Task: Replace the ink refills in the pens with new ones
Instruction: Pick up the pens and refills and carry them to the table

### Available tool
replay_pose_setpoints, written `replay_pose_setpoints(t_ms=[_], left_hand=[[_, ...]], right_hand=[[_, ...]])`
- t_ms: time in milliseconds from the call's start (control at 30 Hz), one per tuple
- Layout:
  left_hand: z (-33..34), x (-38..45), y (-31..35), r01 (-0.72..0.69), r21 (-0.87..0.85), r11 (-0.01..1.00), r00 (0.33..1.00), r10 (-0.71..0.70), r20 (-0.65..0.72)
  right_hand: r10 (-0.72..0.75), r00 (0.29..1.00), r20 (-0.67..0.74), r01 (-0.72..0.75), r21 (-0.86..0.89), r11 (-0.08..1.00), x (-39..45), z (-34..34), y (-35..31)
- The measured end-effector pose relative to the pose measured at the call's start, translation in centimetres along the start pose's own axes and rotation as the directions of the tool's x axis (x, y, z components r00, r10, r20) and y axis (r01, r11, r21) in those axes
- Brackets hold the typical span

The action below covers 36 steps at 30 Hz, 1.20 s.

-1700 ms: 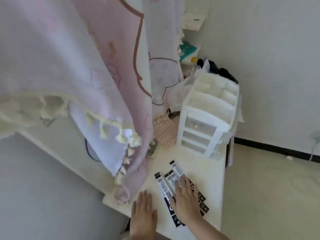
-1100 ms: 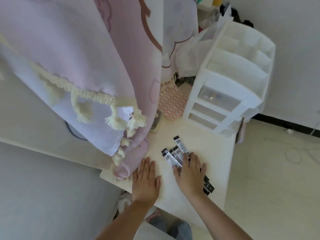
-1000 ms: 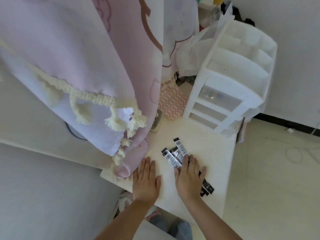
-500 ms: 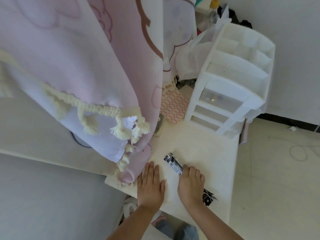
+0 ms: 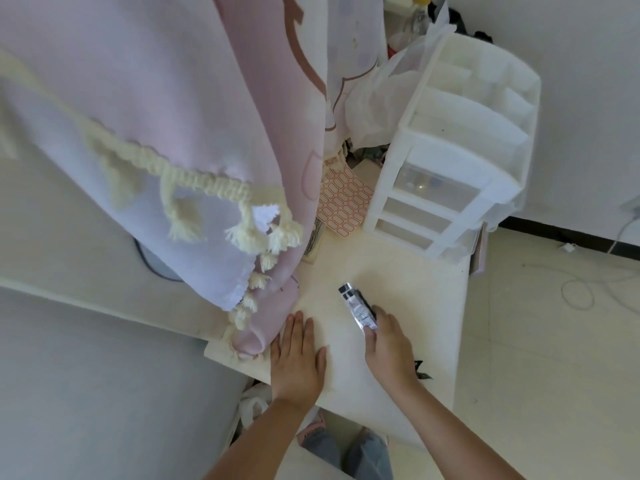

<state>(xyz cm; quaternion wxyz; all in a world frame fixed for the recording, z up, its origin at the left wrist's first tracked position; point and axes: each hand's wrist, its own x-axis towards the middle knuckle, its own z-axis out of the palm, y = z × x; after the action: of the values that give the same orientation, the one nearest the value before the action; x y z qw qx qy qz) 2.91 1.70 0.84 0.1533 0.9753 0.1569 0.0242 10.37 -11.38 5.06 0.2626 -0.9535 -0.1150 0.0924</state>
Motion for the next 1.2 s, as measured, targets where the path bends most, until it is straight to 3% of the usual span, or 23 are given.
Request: replay_pose_setpoints(t_ms=[67, 167, 233, 400, 567, 667, 767, 967, 1100, 1200], left_hand=[[-0.1, 0.0, 0.0, -0.002, -0.003, 1.000, 1.000, 0.002, -0.008], [-0.2, -0.1, 0.1, 0.002, -0.007, 1.000, 1.000, -0.002, -0.011], [-0.2, -0.1, 0.1, 0.003, -0.003, 1.000, 1.000, -0.003, -0.021], [-0.3, -0.1, 0.2, -0.001, -0.004, 1.000, 1.000, 0.001, -0.002], [-0.3, 0.3, 0.2, -0.013, 0.027, 1.000, 1.000, 0.012, 0.012], [-0.6, 0.6, 0.6, 0.008, 0.032, 0.999, 0.994, -0.012, 0.112], [-1.3, 0.3, 1.8, -0.074, 0.022, 0.997, 0.976, 0.068, 0.207], [-1.4, -1.5, 7.7, -0.351, -0.303, 0.886, 0.860, 0.433, 0.270], [-1.8, -3.7, 14.6, -0.294, -0.587, 0.754, 0.797, 0.533, 0.285], [-2.1, -5.2, 20.4, -0.246, -0.705, 0.665, 0.709, 0.619, 0.337]], right_hand=[[0.059, 0.994, 0.096, -0.074, 0.171, 0.982, 0.2, -0.6, 0.4], [0.054, 0.991, 0.125, -0.082, 0.232, 0.969, 0.2, -1.5, 0.7], [0.027, 0.988, 0.150, -0.053, 0.171, 0.984, -0.1, -1.8, 0.9], [-0.012, 0.999, 0.048, 0.011, 0.022, 1.000, -1.5, -1.1, 2.6], [0.008, 1.000, 0.017, -0.006, -0.107, 0.994, -2.1, -1.1, 3.8], [0.093, 0.989, 0.111, -0.072, -0.183, 0.981, -2.7, -1.9, 3.8], [0.158, 0.976, 0.148, -0.143, -0.108, 0.984, -4.5, -2.7, 4.5], [0.333, 0.942, 0.047, -0.335, 0.228, 0.914, -10.4, -5.6, 8.1], [0.485, 0.872, -0.066, -0.429, 0.376, 0.821, -15.1, -9.7, 11.1], [0.627, 0.766, -0.140, -0.489, 0.506, 0.710, -19.2, -12.8, 13.8]])
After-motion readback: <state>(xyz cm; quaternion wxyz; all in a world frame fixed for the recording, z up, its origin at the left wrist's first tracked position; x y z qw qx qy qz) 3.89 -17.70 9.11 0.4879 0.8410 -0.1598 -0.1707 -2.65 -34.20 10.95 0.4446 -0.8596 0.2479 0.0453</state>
